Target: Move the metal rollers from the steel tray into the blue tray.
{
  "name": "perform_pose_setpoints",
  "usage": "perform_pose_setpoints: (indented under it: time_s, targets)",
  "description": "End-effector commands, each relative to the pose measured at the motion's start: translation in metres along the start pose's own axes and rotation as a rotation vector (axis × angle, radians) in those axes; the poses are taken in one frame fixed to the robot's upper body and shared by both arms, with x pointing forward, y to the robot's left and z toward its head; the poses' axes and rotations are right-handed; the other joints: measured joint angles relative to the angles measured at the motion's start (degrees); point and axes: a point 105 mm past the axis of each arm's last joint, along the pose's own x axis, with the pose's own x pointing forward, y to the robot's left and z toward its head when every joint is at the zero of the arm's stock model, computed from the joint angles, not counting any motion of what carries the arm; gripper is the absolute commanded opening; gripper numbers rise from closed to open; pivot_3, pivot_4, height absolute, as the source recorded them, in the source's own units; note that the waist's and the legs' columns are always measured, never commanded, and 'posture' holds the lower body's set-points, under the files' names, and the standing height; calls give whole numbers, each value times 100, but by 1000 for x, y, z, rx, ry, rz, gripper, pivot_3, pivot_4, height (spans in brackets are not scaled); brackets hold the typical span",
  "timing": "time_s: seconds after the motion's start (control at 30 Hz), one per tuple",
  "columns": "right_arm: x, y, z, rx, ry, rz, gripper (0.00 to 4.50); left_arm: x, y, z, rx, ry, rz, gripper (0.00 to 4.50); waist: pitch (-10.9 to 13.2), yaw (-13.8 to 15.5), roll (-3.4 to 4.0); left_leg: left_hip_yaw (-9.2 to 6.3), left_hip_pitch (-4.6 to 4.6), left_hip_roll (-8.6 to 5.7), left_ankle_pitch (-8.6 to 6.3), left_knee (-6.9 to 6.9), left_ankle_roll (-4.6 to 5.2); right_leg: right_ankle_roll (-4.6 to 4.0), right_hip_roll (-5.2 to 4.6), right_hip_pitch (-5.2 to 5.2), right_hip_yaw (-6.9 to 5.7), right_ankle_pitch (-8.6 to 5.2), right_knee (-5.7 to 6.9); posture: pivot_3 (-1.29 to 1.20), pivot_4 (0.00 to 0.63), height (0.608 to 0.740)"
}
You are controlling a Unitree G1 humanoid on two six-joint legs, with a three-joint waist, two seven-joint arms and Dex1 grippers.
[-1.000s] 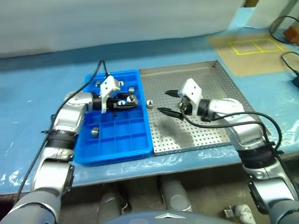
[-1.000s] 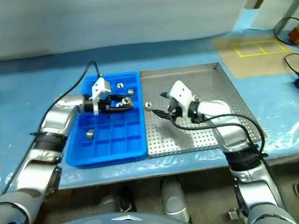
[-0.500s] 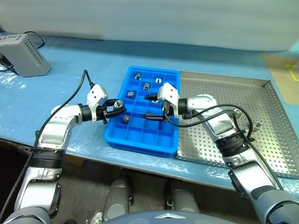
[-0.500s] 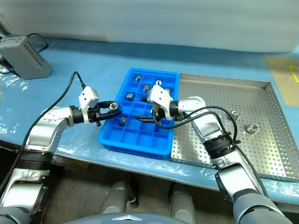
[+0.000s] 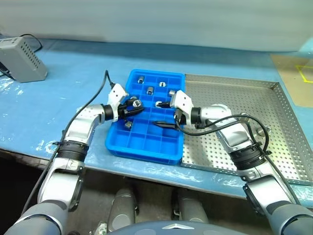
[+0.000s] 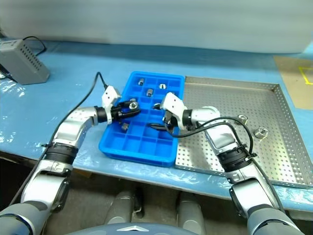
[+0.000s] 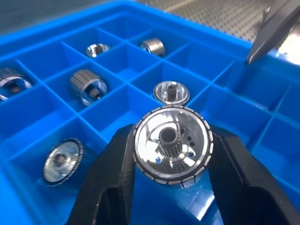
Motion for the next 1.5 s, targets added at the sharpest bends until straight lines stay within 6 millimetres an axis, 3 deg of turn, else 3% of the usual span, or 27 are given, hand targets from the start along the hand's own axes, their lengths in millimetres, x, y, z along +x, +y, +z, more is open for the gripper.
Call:
perform_pose_setpoints:
  time_s: [0.03, 0.27, 0.47, 0.7, 0.87, 1.03, 1.13, 1.27, 1.5]
  targets:
    - [-9, -5, 10, -31, -26, -48, 3732, -1, -5, 3, 16, -10, -50, 1847, 0, -49, 0, 1, 0, 0, 6, -10, -1, -2, 1, -5, 0, -1, 0, -185, 150, 740]
    - [-13, -4, 6, -17, -16, -80, 3732, 2, -10, -7, 12, 33, -77, 1847, 0, -67, 0, 3, 13, 8, 26, -43, -10, -23, 12, -11, 0, -8, 1, -211, 150, 740]
    - [-17, -6, 6, -16, -13, -100, 3732, 5, -8, -9, 24, 67, -89, 3801, -1, -66, -1, 10, 28, 8, 27, -44, -10, -27, 12, 0, 4, -6, 1, -228, 150, 740]
    - [-29, -14, 5, -6, -6, -153, 3732, 5, 4, 55, 20, -156, -81, 3801, 1, -58, -3, 11, 24, 9, 30, -44, -10, -34, 12, -3, 4, -3, 1, -253, 150, 740]
    - [-64, -37, 6, 38, -12, -295, 3732, 18, -1, 85, 47, -229, -131, 3801, 0, -54, -3, 14, 17, 4, 28, -45, -5, -34, 10, -4, 5, -3, -8, -302, 150, 740]
    - [-110, -58, -3, 51, 34, -471, 3732, 48, -12, 103, 79, -254, -185, 3801, 1, -77, -5, 17, 13, 3, 26, -44, 3, -34, 11, -3, 6, -2, -16, -357, 150, 740]
    - [-137, -62, -9, 57, 66, -567, 3732, 80, -19, 111, 141, -213, -177, 3801, 1, -93, -5, 19, 13, 3, 26, -43, 3, -34, 12, -4, 6, -2, -17, -421, 150, 740]
    - [-159, -56, -12, 63, 92, -651, 3732, 114, -41, 121, 150, -185, -244, 3801, 0, -209, -5, 19, 5, -3, 20, -40, 15, -32, 11, -2, 6, -1, -33, -519, 150, 740]
    - [-194, -32, -13, 86, 134, -803, 3732, 151, -87, 111, 204, -92, -335, 3801, -6, -600, 6, 22, -14, -7, -3, -42, 53, -28, 11, -3, 1, 0, -79, -696, 150, 740]
